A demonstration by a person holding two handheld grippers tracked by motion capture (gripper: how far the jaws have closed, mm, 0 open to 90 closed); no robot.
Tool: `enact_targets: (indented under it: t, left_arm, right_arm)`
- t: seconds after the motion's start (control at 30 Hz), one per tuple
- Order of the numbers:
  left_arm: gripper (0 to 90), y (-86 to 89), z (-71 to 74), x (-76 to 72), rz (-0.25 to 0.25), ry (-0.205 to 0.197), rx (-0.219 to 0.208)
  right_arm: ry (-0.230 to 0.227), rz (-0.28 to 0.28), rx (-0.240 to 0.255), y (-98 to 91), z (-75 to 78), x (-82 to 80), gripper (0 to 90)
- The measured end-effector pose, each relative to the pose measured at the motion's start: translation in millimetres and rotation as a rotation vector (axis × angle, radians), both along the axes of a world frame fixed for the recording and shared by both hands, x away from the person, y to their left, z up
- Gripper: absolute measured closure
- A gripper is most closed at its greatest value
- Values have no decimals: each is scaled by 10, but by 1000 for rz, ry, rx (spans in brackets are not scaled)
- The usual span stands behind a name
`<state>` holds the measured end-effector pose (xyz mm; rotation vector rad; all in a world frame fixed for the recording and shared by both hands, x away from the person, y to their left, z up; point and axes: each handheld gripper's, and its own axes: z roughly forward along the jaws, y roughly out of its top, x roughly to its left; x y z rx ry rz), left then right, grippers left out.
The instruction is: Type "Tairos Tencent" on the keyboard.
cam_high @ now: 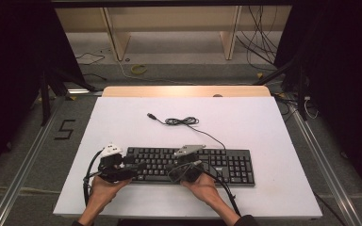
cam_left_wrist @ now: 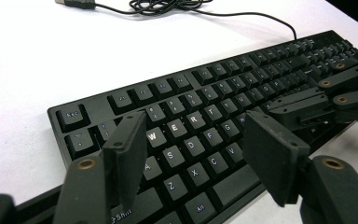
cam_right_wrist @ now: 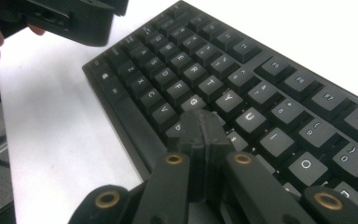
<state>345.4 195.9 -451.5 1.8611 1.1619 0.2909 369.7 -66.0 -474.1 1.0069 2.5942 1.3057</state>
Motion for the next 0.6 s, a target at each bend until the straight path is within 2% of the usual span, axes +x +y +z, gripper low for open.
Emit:
enact_targets:
  t: [0.6]
  left_arm:
    - [349,-30,1,-53,-18,-12,3]
  right_arm:
    - [6,8,-26,54,-72,7,900]
